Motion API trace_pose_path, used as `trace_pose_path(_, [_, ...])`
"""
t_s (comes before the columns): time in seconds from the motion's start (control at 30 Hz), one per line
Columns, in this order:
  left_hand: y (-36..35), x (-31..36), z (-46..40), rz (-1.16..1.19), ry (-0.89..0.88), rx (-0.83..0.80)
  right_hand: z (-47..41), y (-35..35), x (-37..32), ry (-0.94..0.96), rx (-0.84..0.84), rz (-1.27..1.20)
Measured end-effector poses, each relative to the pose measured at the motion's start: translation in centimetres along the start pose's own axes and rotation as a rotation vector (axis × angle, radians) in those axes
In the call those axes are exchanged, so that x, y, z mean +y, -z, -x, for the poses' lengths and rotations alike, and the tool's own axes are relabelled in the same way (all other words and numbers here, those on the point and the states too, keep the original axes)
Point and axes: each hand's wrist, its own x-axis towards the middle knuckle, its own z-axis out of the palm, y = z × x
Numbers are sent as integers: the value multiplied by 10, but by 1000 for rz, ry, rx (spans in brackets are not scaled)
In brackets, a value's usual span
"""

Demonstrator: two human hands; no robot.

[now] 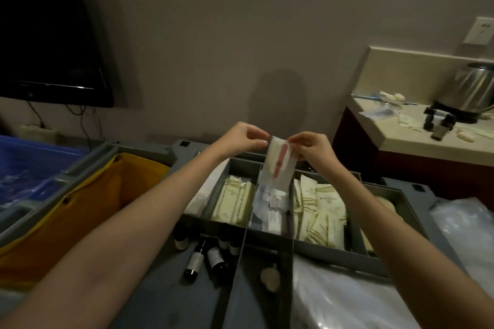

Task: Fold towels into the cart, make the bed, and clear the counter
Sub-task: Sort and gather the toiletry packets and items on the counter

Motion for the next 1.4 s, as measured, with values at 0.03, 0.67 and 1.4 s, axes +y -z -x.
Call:
trace_pose_path(0.03, [1,-4,4,-4,4,-11,1,-6,-2,7,-14,5])
trace_pose_path(0.67, [-39,-32,-4,44,53,108,14,-19,17,-79,25,53])
trace_pose_path(1.4, [-142,-68,-61,-815,60,-95,4,10,124,-23,-93,677])
